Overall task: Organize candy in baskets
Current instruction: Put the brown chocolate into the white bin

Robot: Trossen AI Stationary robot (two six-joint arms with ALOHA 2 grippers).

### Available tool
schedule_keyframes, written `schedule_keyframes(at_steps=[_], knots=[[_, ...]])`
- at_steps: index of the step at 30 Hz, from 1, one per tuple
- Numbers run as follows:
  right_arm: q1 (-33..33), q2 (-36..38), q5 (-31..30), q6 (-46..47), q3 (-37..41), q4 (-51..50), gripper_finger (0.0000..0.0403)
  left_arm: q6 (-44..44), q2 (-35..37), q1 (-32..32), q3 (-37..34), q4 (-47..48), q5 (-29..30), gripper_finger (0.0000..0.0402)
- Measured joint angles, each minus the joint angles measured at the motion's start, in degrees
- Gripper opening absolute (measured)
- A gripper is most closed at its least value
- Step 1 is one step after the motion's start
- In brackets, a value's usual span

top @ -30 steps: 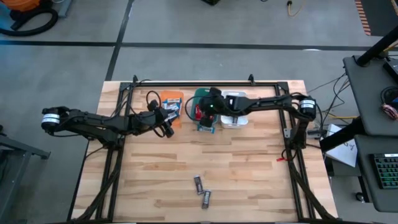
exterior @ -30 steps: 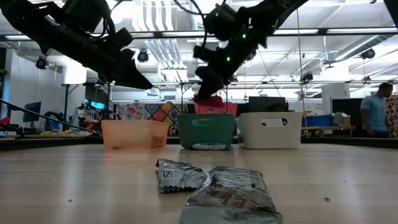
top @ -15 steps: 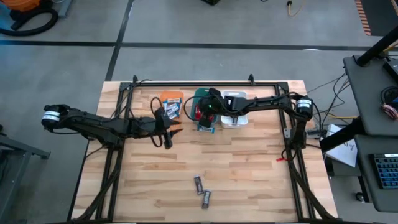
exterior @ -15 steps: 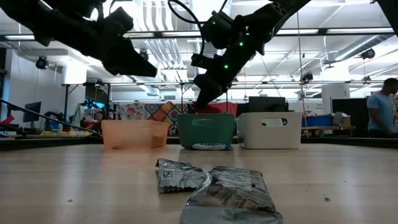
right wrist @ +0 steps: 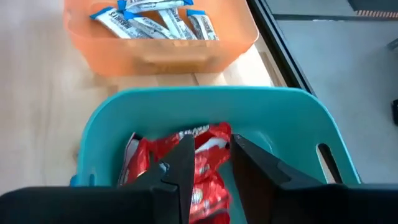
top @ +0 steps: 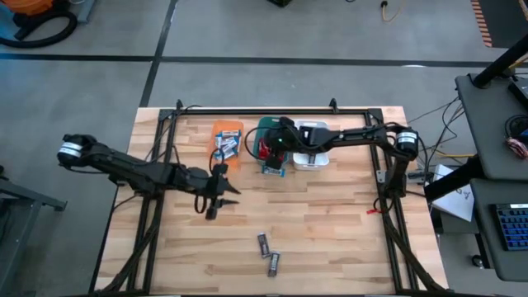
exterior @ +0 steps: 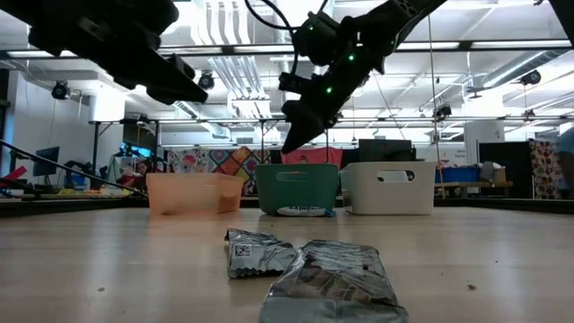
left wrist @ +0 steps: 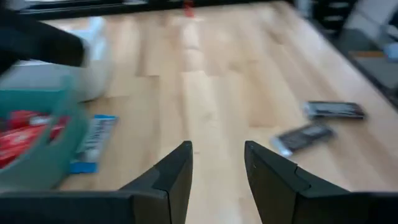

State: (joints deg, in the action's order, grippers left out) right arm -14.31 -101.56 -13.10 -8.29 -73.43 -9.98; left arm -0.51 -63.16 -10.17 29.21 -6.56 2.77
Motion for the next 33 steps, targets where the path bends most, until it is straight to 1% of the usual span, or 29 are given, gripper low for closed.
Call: schedule_keyframes(at_steps=[1, 7, 13, 15, 22, 25, 27, 33], knots=[[0.1, 0.5, 0.0, 0.5, -0.1, -1.2, 0.0094, 0.0, -0.4, -0.6, 0.0, -0.2, -0.8, 0.0130], [2.6, 4.0, 0.4, 4.9, -2.9, -12.7, 0.0091, -0.2, -4.5, -4.8, 1.1, -0.4, -0.8, 0.0130], [7.4, 7.1, 6.9, 9.4, -5.0, -22.4, 0.0091, 0.0, -10.9, -8.4, 4.9, -0.5, -0.8, 0.0130], [9.7, 8.4, 8.8, 10.8, -5.0, -25.3, 0.0091, 0.7, -13.1, -9.1, 6.4, -0.6, -0.8, 0.0130], [19.3, 11.6, 10.6, 18.5, -5.0, -36.0, 0.0091, 4.1, -20.5, -11.4, 11.0, -0.1, -0.5, 0.0130], [23.8, 12.1, 12.9, 21.5, -5.0, -39.5, 0.0091, 5.1, -23.5, -12.2, 12.7, 0.6, -0.4, 0.0130], [26.9, 12.2, 13.6, 24.0, -4.9, -41.0, 0.0091, 5.8, -25.3, -12.9, 13.6, 0.4, -0.4, 0.0130], [34.3, 12.1, 14.7, 31.7, -4.6, -40.7, 0.0091, 9.6, -29.4, -13.4, 15.4, 0.8, -0.3, 0.0130]])
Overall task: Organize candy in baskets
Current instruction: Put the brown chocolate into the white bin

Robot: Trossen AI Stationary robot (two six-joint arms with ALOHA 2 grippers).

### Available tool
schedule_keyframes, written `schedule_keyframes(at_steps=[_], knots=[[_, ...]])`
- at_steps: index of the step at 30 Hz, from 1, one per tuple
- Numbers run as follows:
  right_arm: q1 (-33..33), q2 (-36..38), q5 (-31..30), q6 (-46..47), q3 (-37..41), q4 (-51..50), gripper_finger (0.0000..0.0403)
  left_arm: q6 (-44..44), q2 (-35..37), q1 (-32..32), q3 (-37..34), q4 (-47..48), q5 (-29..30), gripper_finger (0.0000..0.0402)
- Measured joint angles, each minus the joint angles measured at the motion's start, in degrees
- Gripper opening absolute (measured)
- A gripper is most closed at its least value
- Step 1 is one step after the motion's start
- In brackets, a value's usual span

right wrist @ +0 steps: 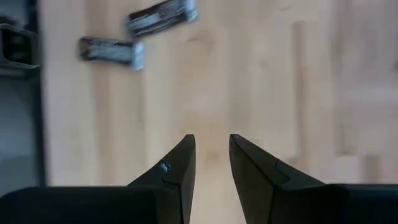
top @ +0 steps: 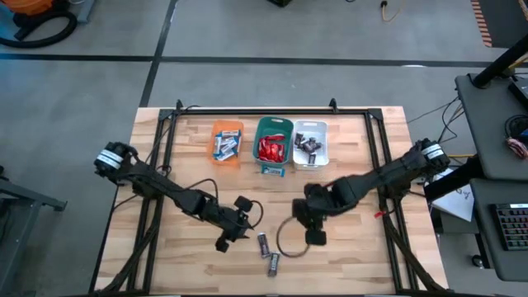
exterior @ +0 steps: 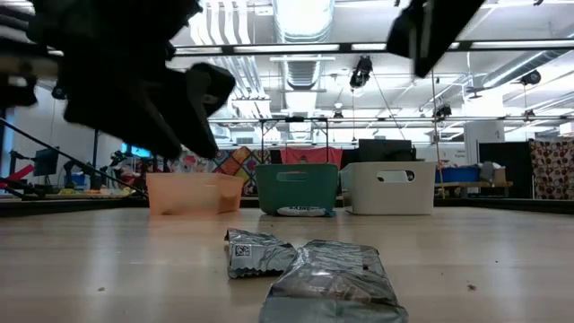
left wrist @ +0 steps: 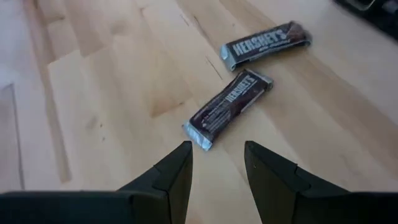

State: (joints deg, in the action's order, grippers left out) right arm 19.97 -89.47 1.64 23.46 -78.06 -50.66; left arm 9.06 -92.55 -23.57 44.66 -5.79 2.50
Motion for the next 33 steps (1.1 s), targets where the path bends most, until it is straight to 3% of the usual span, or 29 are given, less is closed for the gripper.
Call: schedule_keyframes(at_steps=[7, 14, 24, 33], knots=[[6.8, 0.0, 1.9, 15.0, 0.2, 0.0, 0.0096, 5.6, -5.2, -0.1, 2.8, 0.0, 1.5, 0.0130], [12.8, 0.0, 1.3, 25.9, 0.5, 0.1, 0.0138, 12.5, -8.9, -1.0, 5.9, -0.2, 1.5, 0.0136], [16.2, -0.1, -2.6, 32.1, 1.1, 0.2, 0.0153, 19.0, -14.0, -1.0, 6.4, -2.9, 5.4, 0.0156], [16.1, -0.1, -3.7, 32.0, 1.9, 0.4, 0.0155, 21.9, -16.0, -1.0, 6.4, -6.2, 5.6, 0.0158]])
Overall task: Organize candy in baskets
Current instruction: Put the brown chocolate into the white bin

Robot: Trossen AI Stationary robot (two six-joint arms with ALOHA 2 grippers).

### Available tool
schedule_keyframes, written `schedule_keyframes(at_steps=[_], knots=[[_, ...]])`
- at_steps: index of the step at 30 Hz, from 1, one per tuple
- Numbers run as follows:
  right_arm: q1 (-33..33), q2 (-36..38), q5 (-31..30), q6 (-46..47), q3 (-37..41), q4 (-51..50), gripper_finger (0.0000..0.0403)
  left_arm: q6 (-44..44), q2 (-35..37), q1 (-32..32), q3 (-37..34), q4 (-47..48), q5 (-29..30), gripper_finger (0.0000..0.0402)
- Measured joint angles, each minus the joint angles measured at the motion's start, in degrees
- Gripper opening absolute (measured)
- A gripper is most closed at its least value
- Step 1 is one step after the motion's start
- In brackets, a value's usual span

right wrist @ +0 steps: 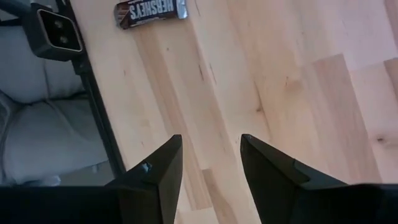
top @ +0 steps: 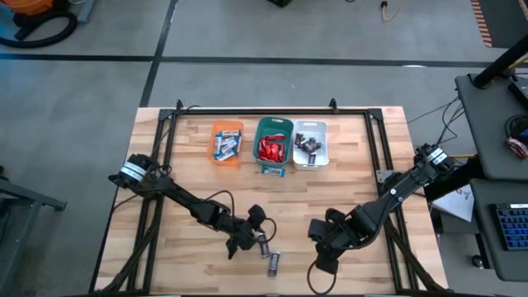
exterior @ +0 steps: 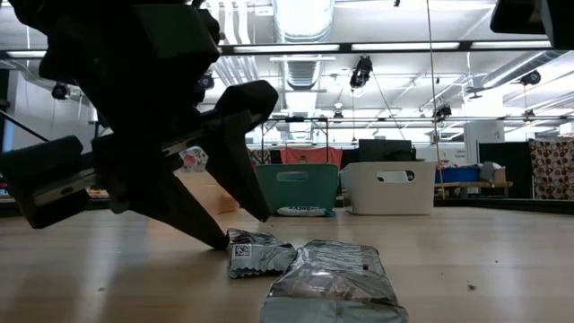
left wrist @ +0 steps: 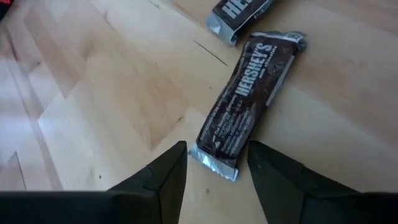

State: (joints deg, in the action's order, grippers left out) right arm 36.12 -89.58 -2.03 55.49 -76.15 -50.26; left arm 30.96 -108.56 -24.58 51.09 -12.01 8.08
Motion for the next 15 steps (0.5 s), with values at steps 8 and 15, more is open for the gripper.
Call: schedule_keyframes(at_steps=[8, 15], knots=[[0.0, 0.0, -1.3, -1.1, 0.8, 0.0, 0.0157, 0.1, -1.5, 0.0, 0.0, -2.6, -0.1, 0.0128], [0.0, 0.0, -2.7, -2.3, 1.1, 0.0, 0.0158, 0.1, -2.0, 0.0, 0.0, -2.6, -0.6, 0.0071]])
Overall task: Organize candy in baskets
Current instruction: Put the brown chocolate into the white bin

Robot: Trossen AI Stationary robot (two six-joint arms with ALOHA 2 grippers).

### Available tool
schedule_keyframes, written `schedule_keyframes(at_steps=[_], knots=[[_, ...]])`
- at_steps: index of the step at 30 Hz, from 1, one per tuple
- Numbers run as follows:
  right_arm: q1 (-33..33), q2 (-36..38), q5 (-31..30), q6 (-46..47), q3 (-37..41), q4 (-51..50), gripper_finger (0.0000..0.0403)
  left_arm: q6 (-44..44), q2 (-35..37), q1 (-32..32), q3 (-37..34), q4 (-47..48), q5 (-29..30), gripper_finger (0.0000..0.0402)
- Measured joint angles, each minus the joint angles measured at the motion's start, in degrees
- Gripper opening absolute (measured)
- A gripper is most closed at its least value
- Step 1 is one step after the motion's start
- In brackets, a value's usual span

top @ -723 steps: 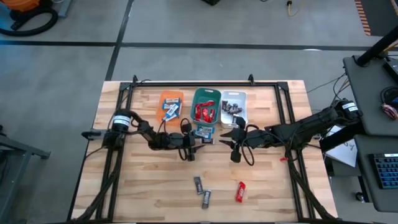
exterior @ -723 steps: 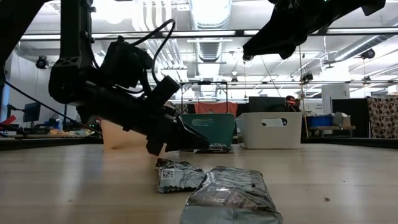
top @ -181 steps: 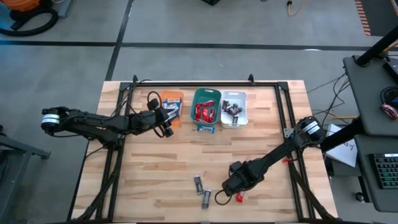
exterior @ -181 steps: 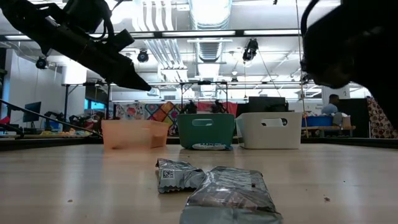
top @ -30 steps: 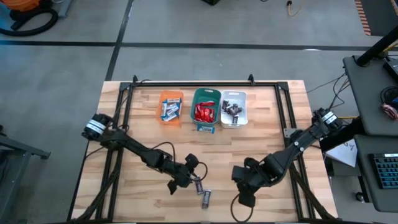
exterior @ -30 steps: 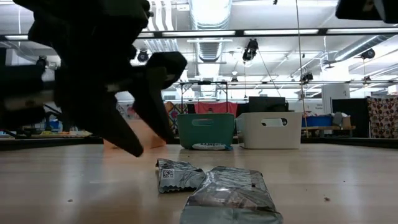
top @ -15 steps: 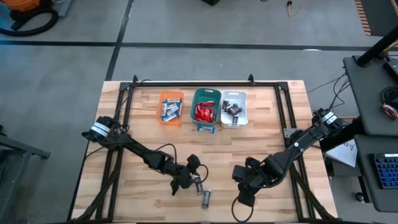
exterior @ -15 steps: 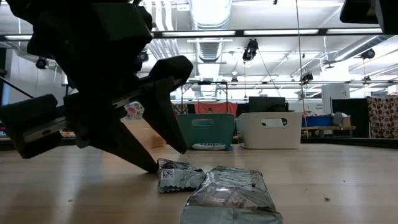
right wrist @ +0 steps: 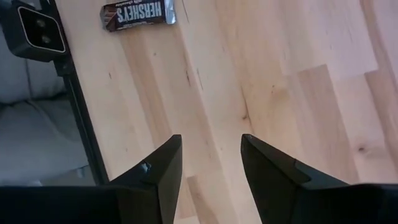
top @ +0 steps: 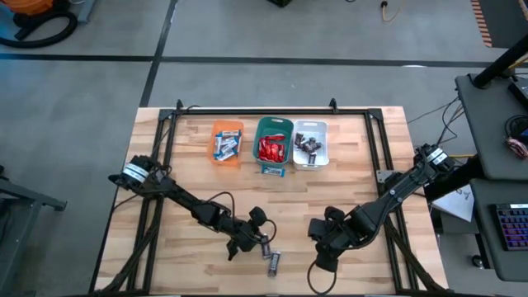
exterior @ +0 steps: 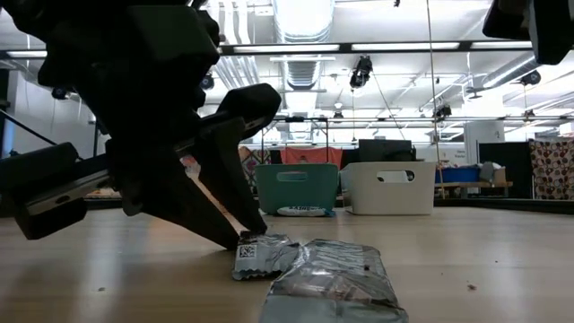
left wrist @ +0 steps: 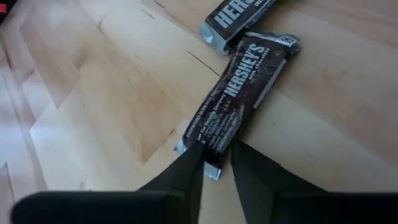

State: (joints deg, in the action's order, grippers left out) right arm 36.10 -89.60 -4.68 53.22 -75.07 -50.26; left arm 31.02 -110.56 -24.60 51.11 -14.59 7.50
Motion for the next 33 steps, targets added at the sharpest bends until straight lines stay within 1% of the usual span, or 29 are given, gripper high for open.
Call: schedule_keyframes(at_steps=[3, 6, 10, 13, 19, 25, 29, 33], knots=[[0.0, 0.0, -0.1, -0.4, 0.0, 0.0, 0.0156, 0.0, 0.0, 0.0, 0.0, 0.0, -0.1, 0.0039], [0.0, 0.0, -1.6, -1.3, 0.1, 0.0, 0.0156, -0.1, -0.1, 0.0, 0.0, -0.3, 0.1, 0.0008], [0.0, 0.0, -3.6, -3.0, 0.2, 0.4, 0.0159, -1.2, -0.2, 0.0, -0.1, -1.0, 0.3, 0.0003], [0.1, 0.0, -7.2, -5.9, 0.7, 2.4, 0.0159, -2.0, -0.3, 0.1, -0.1, -1.9, 0.4, 0.0001], [1.5, -0.6, -14.7, -21.6, 4.7, 13.7, 0.0160, -4.3, -0.3, 0.8, -0.5, -2.6, -1.3, 0.0000], [1.1, -5.3, -20.8, -34.6, 8.8, 25.7, 0.0160, -6.3, -0.3, 1.3, -2.4, -6.2, -2.2, 0.0000], [0.3, -8.9, -22.4, -41.4, 10.5, 35.6, 0.0160, -7.4, -0.3, 1.4, -2.8, -6.8, -2.4, 0.0000], [-1.1, -11.1, -22.4, -44.5, 12.2, 42.5, 0.0160, -7.8, -0.2, 1.5, -2.8, -6.8, -2.6, 0.0000]])
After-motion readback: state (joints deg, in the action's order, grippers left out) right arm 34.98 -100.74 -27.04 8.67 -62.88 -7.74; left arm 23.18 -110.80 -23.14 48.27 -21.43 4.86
